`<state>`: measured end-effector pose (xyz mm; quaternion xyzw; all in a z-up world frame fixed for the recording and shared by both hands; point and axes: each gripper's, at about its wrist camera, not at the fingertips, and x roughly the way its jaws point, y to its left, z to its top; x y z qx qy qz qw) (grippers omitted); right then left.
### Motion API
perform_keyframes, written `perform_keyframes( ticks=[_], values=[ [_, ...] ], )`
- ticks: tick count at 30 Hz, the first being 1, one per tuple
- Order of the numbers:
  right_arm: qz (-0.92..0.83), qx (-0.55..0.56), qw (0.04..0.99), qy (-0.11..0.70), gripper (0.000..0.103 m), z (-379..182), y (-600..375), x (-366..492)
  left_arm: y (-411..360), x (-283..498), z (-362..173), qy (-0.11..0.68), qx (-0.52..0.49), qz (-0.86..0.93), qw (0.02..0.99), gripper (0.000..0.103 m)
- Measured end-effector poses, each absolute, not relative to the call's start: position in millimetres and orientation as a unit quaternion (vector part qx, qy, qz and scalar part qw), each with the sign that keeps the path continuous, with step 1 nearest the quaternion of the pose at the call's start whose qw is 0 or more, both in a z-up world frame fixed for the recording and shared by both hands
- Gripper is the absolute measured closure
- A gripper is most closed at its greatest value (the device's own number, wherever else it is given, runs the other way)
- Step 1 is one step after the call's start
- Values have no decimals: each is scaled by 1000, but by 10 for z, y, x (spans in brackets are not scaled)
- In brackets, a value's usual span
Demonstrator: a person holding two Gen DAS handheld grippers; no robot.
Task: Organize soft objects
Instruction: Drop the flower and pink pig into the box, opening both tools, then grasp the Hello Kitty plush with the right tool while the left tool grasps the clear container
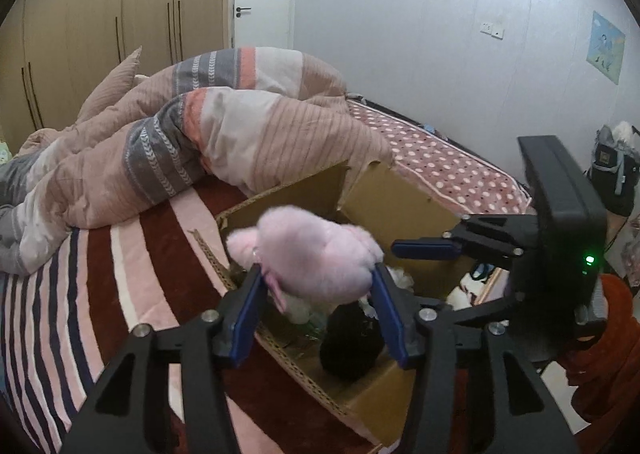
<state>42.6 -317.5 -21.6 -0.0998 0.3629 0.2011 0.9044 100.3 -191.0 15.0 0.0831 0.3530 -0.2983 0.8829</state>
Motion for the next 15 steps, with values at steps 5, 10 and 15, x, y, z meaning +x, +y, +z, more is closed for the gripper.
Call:
perform_keyframes(
  ticks=[5, 10, 15],
  values=[
    [203, -105, 907, 355, 52, -134, -3094, 367, -1713, 938, 306, 316, 62, -305, 896, 9],
    [226, -98, 912, 328, 49, 86, -2905, 263, -1162, 813, 533, 279, 41, -257, 924, 1],
    [266, -86, 916, 287, 45, 358, -2457, 169, -421, 686, 555, 272, 26, -173, 946, 1]
  ],
)
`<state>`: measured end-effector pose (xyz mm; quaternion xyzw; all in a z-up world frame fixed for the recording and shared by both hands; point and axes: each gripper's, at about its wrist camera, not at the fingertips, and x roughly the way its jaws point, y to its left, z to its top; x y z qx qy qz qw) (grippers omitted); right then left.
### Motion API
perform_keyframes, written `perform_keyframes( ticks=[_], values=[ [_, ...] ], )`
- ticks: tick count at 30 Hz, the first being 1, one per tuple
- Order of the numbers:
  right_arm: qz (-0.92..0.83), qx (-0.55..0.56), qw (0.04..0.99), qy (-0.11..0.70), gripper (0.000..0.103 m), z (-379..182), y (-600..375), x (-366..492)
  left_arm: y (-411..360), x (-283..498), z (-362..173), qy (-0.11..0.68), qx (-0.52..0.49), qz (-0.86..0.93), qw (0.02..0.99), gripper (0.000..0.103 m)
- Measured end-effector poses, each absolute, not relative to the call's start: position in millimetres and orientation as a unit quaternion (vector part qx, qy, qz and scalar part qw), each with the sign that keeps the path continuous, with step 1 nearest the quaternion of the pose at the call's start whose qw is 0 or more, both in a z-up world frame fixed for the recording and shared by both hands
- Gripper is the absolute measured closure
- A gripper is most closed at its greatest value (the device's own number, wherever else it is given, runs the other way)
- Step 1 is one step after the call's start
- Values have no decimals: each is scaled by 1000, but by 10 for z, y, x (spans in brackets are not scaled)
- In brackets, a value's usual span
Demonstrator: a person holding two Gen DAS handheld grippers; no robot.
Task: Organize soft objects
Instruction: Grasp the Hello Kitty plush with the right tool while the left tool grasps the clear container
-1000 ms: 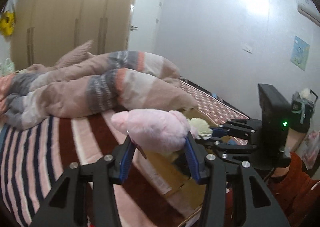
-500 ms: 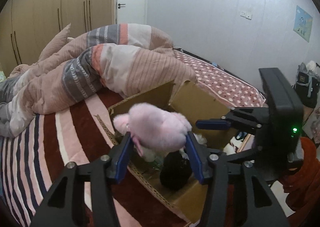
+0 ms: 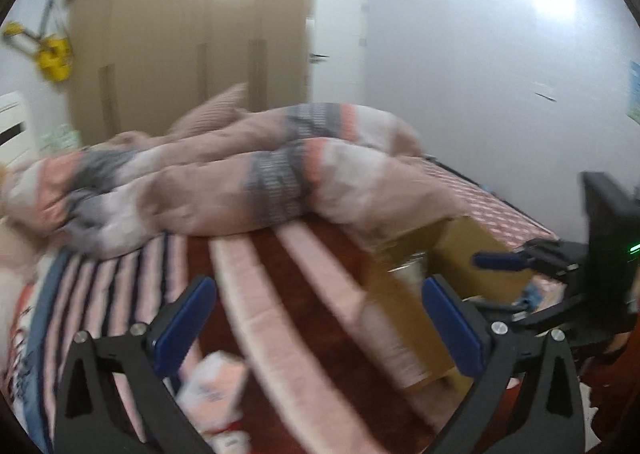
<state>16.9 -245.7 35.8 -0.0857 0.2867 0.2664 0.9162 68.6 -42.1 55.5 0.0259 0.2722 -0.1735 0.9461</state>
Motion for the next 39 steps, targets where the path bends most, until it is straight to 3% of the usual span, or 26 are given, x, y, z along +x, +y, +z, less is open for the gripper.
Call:
perform_keyframes(
  ticks=[7, 17, 23, 25, 27, 31, 35, 36, 39],
  values=[
    [370, -84, 877, 293, 45, 236, -1474, 120, 508, 529, 150, 301, 4, -105, 948, 1],
    [411, -54, 800, 433, 44, -1224, -437, 306, 1356, 540, -979, 370, -57, -99, 922, 2],
    [388, -70, 799, 454, 44, -1562, -201, 428, 1465, 542, -1415, 395, -87, -136, 904, 15],
    [382, -71, 799, 458, 64, -1622, -188, 466, 1453, 559, -1471, 398, -94, -148, 901, 18],
    [385, -74, 800, 455, 73, -1583, -224, 480, 1436, 568, -1502, 395, -92, -161, 900, 19],
    [366, -117, 815, 434, 73, -1474, -356, 399, 1302, 633, -1546, 394, -92, -199, 893, 28],
    [348, -119, 819, 440, 73, -1453, -550, 419, 1141, 678, -1636, 405, -76, -214, 886, 29],
    [347, -117, 820, 440, 73, -1451, -575, 429, 1096, 694, -1661, 407, -70, -214, 885, 32],
    [344, -114, 821, 442, 73, -1435, -636, 481, 985, 775, -1754, 424, -54, -200, 882, 60]
  ],
)
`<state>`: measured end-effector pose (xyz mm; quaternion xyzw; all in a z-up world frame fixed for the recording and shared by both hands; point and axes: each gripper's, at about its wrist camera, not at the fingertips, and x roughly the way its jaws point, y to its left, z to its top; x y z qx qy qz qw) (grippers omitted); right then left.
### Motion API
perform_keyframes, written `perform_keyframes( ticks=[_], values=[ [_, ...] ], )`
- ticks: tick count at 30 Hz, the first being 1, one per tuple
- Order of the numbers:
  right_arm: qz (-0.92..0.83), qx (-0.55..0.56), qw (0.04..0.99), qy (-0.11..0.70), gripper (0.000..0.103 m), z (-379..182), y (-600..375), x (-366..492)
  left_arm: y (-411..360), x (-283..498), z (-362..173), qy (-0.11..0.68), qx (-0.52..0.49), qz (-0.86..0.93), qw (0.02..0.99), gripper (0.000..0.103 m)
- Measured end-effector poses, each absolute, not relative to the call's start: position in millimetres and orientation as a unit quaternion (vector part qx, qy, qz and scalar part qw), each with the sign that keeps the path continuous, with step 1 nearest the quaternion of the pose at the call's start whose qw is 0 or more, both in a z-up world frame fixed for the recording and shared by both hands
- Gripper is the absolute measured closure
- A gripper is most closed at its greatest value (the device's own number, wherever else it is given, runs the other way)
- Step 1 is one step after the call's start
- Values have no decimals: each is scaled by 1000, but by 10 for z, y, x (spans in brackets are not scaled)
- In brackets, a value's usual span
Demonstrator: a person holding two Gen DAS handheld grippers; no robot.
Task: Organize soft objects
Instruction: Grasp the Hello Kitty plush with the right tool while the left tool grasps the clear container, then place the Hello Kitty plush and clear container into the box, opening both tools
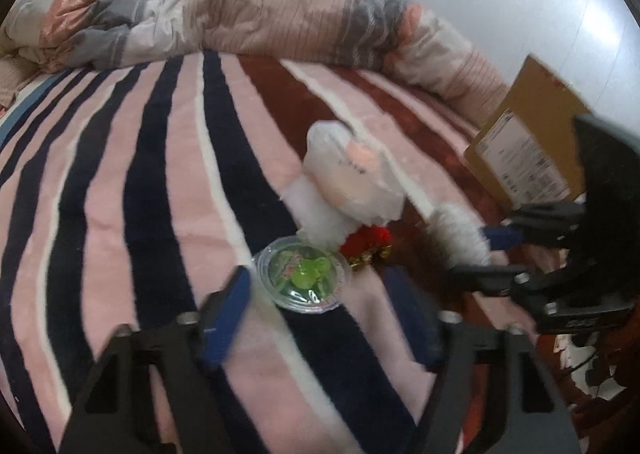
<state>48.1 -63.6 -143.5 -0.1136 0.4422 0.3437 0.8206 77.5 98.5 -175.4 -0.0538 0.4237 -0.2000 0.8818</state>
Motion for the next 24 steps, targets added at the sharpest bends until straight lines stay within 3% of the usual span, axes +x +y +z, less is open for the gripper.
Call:
perform_keyframes(
  ticks=[12, 24],
  values=[
    [364, -122, 829, 407, 73, -1026, -628, 412, 1183, 610, -1482, 400, -60, -159, 901, 64],
    [364, -110, 871, 310, 73, -17, -1202, 162, 712, 298, -188, 319, 5, -165, 933, 64]
  ],
)
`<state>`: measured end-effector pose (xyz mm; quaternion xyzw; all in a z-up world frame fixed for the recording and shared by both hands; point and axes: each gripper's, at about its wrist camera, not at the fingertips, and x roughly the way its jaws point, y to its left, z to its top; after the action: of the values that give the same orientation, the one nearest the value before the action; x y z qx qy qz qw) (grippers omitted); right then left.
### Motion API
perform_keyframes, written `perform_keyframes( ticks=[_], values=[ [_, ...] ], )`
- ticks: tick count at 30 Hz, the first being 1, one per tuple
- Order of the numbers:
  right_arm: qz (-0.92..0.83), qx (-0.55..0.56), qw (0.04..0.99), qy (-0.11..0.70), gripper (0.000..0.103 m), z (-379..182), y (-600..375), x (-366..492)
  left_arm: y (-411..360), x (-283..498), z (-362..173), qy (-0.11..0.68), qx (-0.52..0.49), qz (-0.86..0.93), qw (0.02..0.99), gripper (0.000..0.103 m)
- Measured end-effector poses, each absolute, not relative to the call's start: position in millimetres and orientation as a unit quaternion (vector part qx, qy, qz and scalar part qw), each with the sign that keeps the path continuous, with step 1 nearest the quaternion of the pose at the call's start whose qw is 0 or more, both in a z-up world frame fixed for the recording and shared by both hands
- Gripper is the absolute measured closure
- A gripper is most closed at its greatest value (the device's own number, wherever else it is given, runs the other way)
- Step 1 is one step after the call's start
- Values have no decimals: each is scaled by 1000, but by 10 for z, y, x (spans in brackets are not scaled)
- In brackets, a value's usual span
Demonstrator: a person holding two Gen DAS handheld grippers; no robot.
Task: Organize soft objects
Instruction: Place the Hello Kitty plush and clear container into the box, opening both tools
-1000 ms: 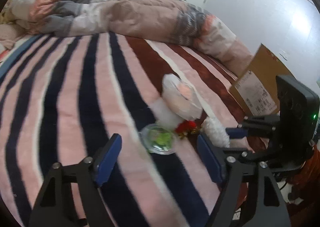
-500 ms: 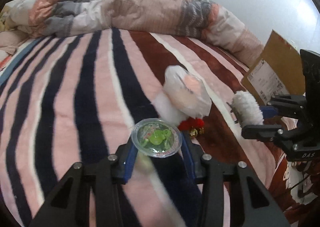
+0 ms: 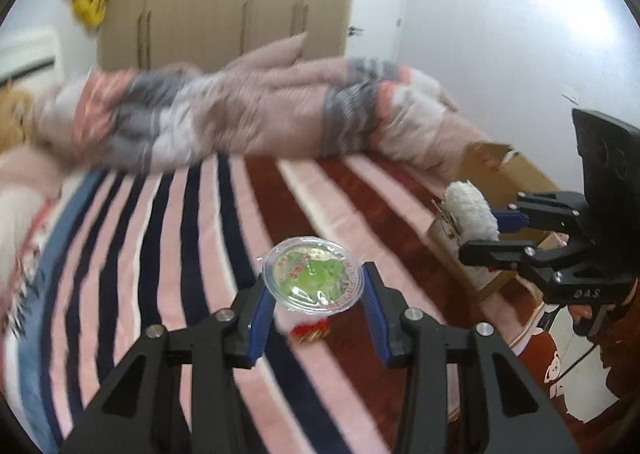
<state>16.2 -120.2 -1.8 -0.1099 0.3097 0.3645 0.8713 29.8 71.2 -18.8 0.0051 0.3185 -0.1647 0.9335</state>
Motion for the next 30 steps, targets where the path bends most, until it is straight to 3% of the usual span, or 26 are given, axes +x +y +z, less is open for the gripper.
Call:
perform_keyframes(
  ticks=[10, 19, 25, 30],
  values=[
    [264, -103, 918, 278, 73, 358, -2457, 151, -631, 414, 484, 268, 46, -263, 926, 64],
    [221, -120, 912, 326, 68, -51, -3036, 625, -1658, 756, 413, 312, 70, -326, 890, 64],
    [217, -138, 911, 322, 55, -163, -3171, 648, -1989, 910, 298, 333, 101, -324, 880, 64],
    [219, -120, 914, 320, 55, -164, -3238, 624, -2077, 1013, 207, 345, 110, -323, 875, 62]
  ],
)
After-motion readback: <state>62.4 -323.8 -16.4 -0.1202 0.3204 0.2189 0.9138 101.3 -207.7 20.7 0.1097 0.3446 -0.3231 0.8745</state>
